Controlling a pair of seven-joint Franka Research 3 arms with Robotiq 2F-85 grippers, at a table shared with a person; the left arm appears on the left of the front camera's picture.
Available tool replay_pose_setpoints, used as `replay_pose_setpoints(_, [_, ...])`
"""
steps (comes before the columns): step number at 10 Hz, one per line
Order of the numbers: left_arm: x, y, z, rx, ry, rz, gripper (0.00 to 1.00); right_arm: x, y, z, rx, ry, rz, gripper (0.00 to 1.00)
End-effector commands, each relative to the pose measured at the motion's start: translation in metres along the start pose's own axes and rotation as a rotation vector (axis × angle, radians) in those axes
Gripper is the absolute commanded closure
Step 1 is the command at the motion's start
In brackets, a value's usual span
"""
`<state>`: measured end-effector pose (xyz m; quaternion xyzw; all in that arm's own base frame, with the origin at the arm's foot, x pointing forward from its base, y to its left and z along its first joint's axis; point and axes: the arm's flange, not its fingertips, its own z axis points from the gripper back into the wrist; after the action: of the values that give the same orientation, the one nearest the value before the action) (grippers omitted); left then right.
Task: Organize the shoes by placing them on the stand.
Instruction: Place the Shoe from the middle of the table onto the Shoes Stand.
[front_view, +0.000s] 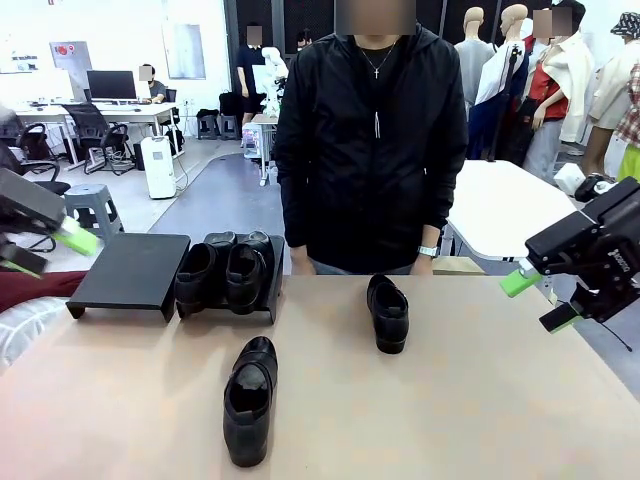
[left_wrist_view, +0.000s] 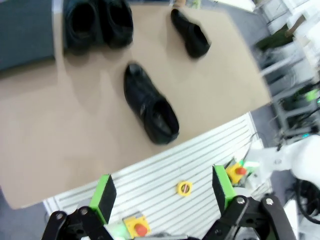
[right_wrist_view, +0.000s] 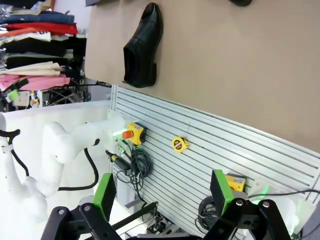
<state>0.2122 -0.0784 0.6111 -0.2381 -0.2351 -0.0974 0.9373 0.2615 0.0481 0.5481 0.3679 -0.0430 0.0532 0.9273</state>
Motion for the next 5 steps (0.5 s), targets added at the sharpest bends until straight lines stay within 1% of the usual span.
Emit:
replay_pose_setpoints(1, [0.015,-0.053,-0.071,0.125,0.175,0.026,0.0,0.0,-0.001,0.003,0.023,0.0,0.023,0.0])
replay_pose_setpoints(2, [0.015,-0.074,-0.115,0.178,0.219,0.038,0.0,0.0,-0.001,0.003,0.023,0.0,0.023,0.0])
replay_pose_setpoints(3, [0.013,-0.091,-0.155,0.197,0.279,0.056,0.0,0.0,-0.001,0.003,0.023,0.0,0.023,0.0])
replay_pose_setpoints(4, [0.005,-0.112,-0.195,0.196,0.299,0.067,0.0,0.0,-0.001,0.003,0.023,0.0,0.023,0.0])
replay_pose_setpoints(5, [0.003,-0.126,-0.207,0.206,0.221,0.092,0.0,0.0,-0.001,0.003,0.023,0.0,0.023,0.0])
